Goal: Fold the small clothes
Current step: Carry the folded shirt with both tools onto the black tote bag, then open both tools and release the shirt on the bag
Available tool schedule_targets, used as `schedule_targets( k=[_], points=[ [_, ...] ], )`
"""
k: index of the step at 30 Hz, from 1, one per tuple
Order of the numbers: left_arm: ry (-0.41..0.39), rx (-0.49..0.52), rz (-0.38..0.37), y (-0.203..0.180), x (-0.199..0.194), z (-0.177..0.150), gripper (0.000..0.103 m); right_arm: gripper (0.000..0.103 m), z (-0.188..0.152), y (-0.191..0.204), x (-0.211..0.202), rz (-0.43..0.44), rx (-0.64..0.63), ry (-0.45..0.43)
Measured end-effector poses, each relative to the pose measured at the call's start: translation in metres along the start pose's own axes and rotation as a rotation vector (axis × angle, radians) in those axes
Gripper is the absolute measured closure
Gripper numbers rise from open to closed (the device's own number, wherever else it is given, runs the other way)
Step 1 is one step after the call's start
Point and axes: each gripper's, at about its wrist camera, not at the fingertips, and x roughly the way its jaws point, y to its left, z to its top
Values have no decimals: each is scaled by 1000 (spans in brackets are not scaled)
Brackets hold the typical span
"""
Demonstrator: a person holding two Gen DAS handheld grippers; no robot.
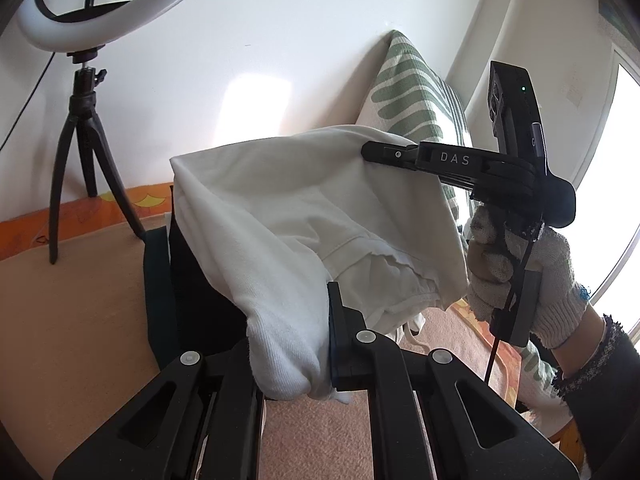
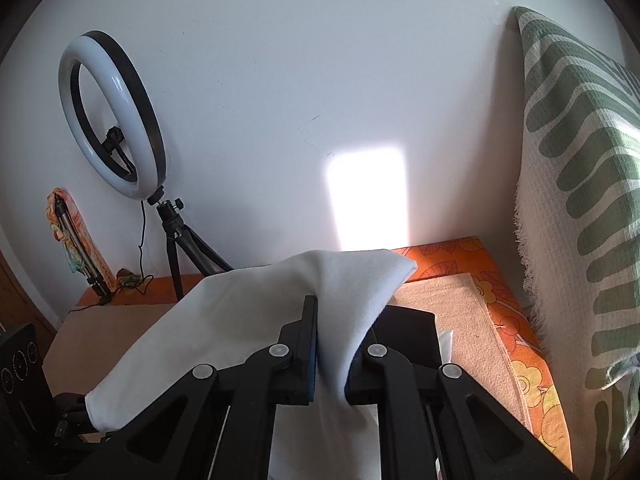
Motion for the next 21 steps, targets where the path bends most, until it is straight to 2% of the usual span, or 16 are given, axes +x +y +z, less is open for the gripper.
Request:
schedule_targets(
  k=[3,4,5,6,7,9,10,11,12,16,21],
  points=[
    [14,5,39,1,9,0,88,96,-3,-3,14,-31,-24,29],
    [26,7,51,0,11,-1,75,96,-3,-3,19,-50,-36,42],
    [38,10,55,0,12,-1,55,89,-4,-3,22,-86,-40,50],
    [40,15,60,0,11,-2,45,67,-4,-5,24,-118,-39,56],
    [38,23,70,-2,9,-3,36,58,-5,-6,23,-134,-32,52],
    [32,55,95,-7,5,-5,35,32,-6,-6,18,-158,-22,28],
    [40,71,110,-9,4,-5,31,24,-7,-5,15,-182,-22,15],
    [47,83,121,-11,2,-6,27,10,-8,-4,11,-208,-19,-1],
    [49,90,129,-13,1,-6,26,2,-9,-4,7,-219,-12,-16],
    [57,91,154,-16,-5,-7,25,0,-9,0,-3,-229,27,-12],
    [35,103,175,-22,-22,-5,22,0,-13,18,-18,-255,5,-19]
  ],
)
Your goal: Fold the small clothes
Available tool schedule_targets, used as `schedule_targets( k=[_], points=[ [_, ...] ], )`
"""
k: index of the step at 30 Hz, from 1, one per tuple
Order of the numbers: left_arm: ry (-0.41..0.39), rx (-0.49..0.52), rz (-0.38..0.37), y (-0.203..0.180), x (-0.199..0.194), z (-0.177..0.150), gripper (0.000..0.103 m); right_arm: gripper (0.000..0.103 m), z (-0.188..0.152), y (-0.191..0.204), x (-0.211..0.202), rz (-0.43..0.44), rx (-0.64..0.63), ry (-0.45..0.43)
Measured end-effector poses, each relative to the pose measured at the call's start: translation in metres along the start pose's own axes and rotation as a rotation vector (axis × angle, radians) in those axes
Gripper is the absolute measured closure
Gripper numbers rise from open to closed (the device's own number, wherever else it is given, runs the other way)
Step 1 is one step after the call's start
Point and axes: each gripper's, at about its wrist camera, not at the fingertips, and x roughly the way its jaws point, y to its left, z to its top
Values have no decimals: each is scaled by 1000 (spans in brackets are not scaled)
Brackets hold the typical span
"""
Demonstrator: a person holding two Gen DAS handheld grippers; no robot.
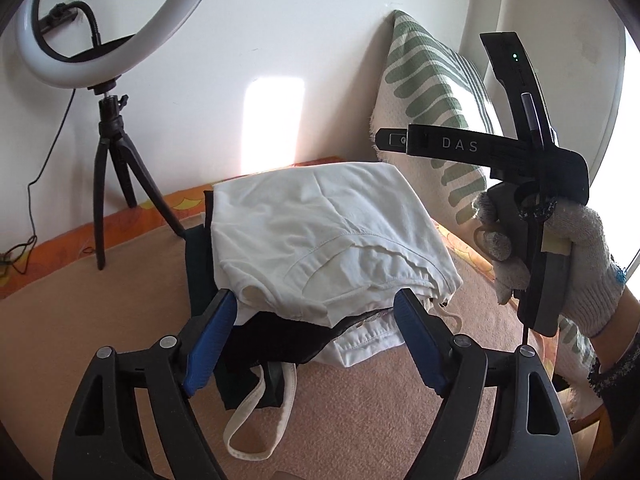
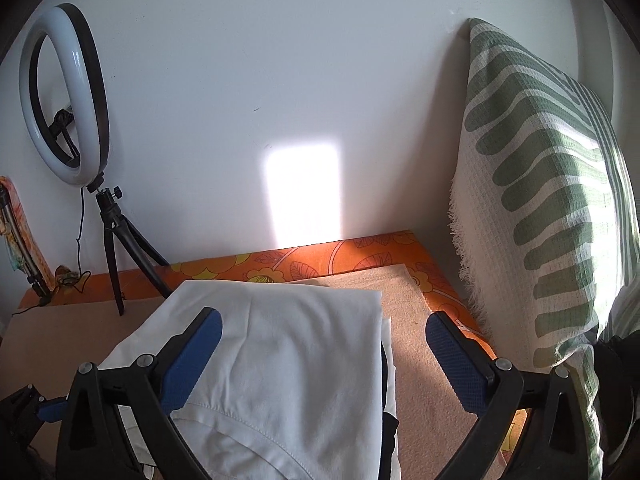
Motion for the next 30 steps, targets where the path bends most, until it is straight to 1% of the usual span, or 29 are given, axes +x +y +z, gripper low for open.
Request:
schedule_targets(
  k=[8,12,20,26,30],
  points=[
    [-34,17,3,-4,-52,-9,22,0,-15,16,-48,6,56,-18],
    [-50,18,0,-5,-82,-18,22,0,-29,32,-76,-14,53,-22],
    [-89,30,6,-2,-138,-48,22,0,-58,73,-129,-52,60,-46],
    [-115,93,35,-6,-176,-75,22,0,-89,105,-160,-65,74,-57],
    [-132,111,42,-6,-197,-93,22,0,-109,122,-178,-71,85,-64]
  ],
)
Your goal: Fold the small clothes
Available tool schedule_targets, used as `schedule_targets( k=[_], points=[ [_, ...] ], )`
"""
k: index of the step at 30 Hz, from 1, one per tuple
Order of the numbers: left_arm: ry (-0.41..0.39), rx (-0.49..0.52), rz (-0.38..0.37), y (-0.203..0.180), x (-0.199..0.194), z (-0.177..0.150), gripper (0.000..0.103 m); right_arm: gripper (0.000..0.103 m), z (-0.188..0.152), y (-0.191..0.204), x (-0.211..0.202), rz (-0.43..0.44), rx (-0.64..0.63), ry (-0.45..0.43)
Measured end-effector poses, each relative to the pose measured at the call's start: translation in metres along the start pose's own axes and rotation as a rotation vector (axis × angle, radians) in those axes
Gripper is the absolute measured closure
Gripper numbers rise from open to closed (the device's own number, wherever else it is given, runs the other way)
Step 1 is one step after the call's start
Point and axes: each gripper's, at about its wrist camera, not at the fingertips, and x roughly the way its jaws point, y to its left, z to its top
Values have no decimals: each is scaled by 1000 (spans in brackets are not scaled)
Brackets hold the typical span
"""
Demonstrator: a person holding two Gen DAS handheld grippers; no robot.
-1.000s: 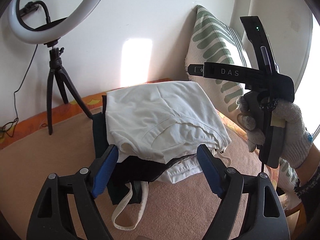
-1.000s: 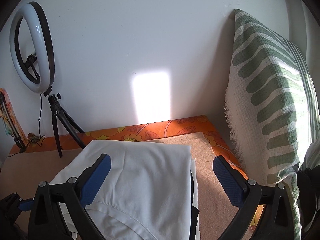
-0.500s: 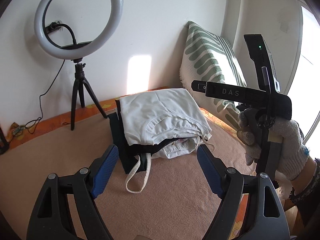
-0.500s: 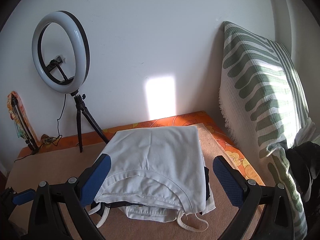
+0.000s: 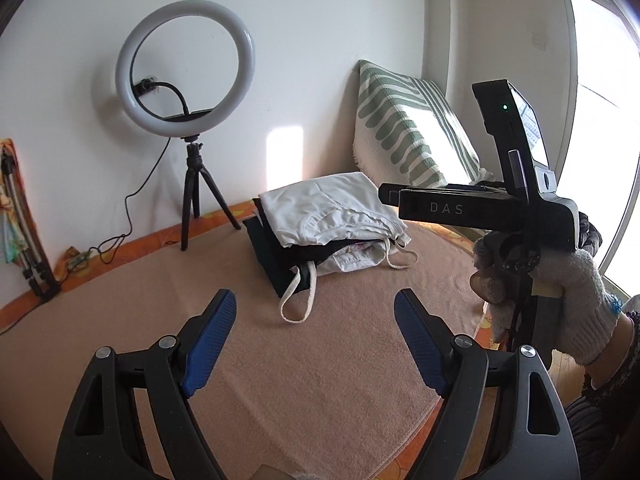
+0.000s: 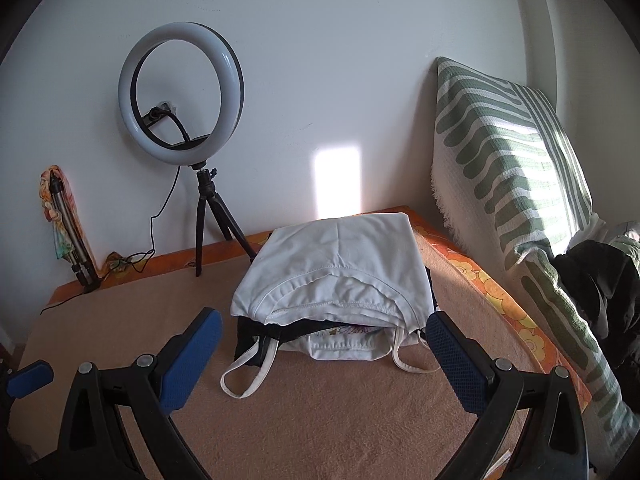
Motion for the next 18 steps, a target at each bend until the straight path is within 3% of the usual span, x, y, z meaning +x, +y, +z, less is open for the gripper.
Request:
schedule_targets(
  k=[18],
  points=[
    [-41,24,94,6,-33,-50,14,0,-51,32,-29,-9,49,-71]
  ],
)
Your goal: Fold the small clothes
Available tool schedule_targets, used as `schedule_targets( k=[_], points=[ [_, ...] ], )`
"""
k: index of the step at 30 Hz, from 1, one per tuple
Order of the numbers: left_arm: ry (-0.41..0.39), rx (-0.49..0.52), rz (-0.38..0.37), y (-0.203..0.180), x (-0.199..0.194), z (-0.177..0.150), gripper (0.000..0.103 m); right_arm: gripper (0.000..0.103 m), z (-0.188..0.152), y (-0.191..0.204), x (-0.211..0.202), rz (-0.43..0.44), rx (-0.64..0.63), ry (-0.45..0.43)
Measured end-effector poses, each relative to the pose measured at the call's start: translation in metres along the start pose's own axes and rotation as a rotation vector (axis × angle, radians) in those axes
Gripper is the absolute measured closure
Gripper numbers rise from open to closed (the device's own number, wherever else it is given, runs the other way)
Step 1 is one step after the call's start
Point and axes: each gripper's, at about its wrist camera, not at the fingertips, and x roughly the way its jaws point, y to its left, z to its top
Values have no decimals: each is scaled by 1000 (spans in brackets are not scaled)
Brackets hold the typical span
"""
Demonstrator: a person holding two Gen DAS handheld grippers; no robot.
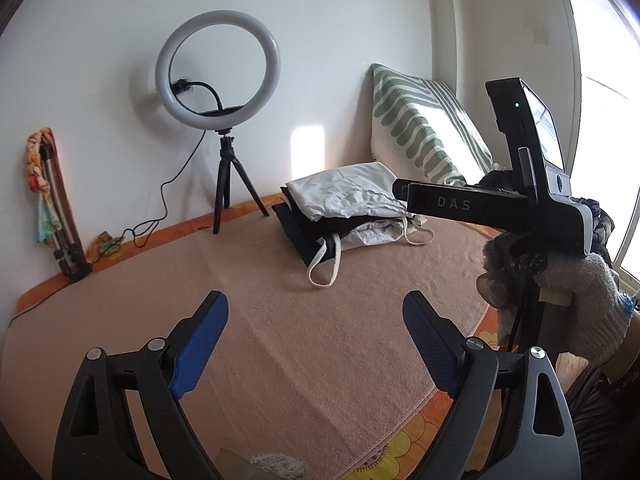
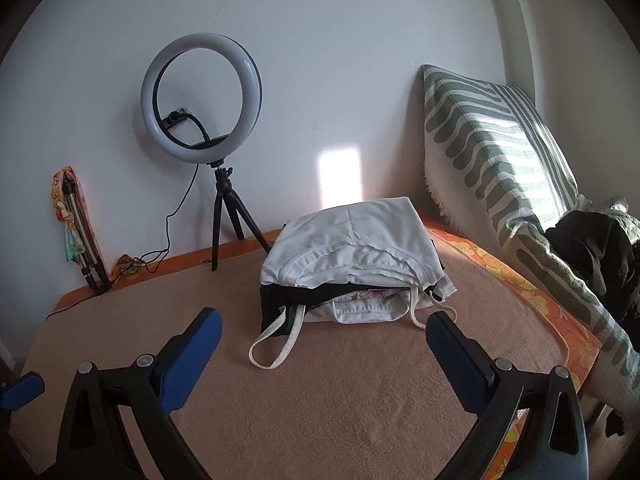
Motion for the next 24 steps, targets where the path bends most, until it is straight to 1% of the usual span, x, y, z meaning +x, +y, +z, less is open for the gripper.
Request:
schedule_targets(
  k=[5,8,14,24],
  points=[
    [15,16,21,1,-1,-6,14,0,-5,14,-1,-10,-54,-14],
    [16,25,35,0,-4,-8,14,0,-5,15,0,2,-40,-8],
    [17,19,55,4,-8,-12,14,0,-5,18,1,-5,-41,-15],
    [25,11,59,7,-8,-13,13,0,-5,18,1,-2,-36,-12]
  ],
)
